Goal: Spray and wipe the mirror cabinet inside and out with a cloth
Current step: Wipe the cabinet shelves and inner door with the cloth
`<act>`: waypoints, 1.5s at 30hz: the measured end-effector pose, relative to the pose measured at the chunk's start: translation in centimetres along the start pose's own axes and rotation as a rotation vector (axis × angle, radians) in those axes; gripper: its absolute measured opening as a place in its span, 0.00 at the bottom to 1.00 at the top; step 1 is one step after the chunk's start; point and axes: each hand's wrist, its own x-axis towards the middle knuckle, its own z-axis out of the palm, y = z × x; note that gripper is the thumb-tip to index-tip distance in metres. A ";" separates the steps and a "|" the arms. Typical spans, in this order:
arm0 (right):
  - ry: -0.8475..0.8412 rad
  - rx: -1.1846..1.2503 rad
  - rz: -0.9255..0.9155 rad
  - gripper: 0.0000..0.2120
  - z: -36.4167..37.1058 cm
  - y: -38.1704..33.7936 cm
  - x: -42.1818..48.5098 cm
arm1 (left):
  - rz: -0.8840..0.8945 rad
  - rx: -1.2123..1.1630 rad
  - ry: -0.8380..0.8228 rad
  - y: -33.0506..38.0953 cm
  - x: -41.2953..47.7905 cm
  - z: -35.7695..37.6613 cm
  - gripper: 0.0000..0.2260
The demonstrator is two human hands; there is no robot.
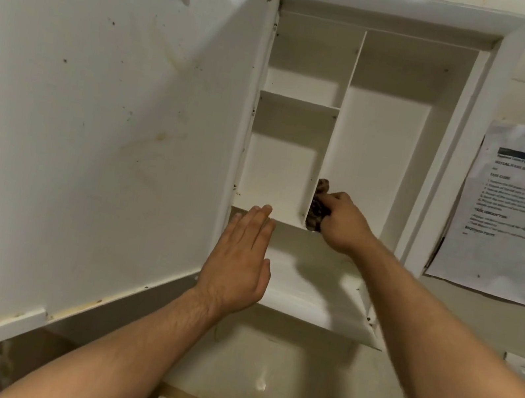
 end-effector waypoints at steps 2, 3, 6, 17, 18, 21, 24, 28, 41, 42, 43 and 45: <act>-0.122 0.046 0.061 0.27 -1.5 0.1 0.3 | -0.007 -0.003 -0.032 0.9 -0.3 0.5 0.30; -0.141 0.053 0.077 0.25 -1.8 -0.2 0.5 | -0.006 0.006 -0.042 1.4 -0.4 0.8 0.30; -0.183 0.040 0.118 0.15 -2.4 -0.9 1.3 | 0.018 0.032 -0.067 3.1 -0.7 1.6 0.29; -0.265 -0.088 -0.119 0.23 -1.2 0.5 -10.3 | 0.029 -0.073 0.027 3.1 -3.1 3.1 0.27; -0.285 -0.055 -0.102 0.22 -0.4 1.4 -11.4 | 0.015 -0.081 0.019 3.1 -3.3 3.1 0.26; -0.124 0.108 -0.049 0.19 0.5 3.2 -11.9 | -0.016 -0.076 0.000 3.2 -3.3 2.8 0.26; 0.239 0.441 -0.028 0.22 0.7 3.0 -11.4 | -0.022 -0.073 -0.004 3.4 -3.3 2.3 0.26; 0.387 1.053 0.122 0.24 1.6 0.7 -10.3 | -0.038 -0.028 0.006 3.0 -3.2 1.1 0.26; -0.037 1.840 -0.016 0.17 2.1 -12.5 -6.3 | -0.030 0.249 0.104 -2.2 1.1 -10.3 0.29; -0.016 1.777 -0.034 0.16 1.5 -13.8 -5.5 | -0.008 0.314 0.092 -2.9 2.2 -12.0 0.29; 0.017 1.716 -0.059 0.15 1.0 -15.1 -4.6 | 0.008 0.389 0.078 -3.5 3.4 -13.9 0.28; 0.119 1.577 -0.129 0.20 -0.4 -17.9 -2.5 | 0.032 0.564 0.048 -4.4 6.1 -17.7 0.25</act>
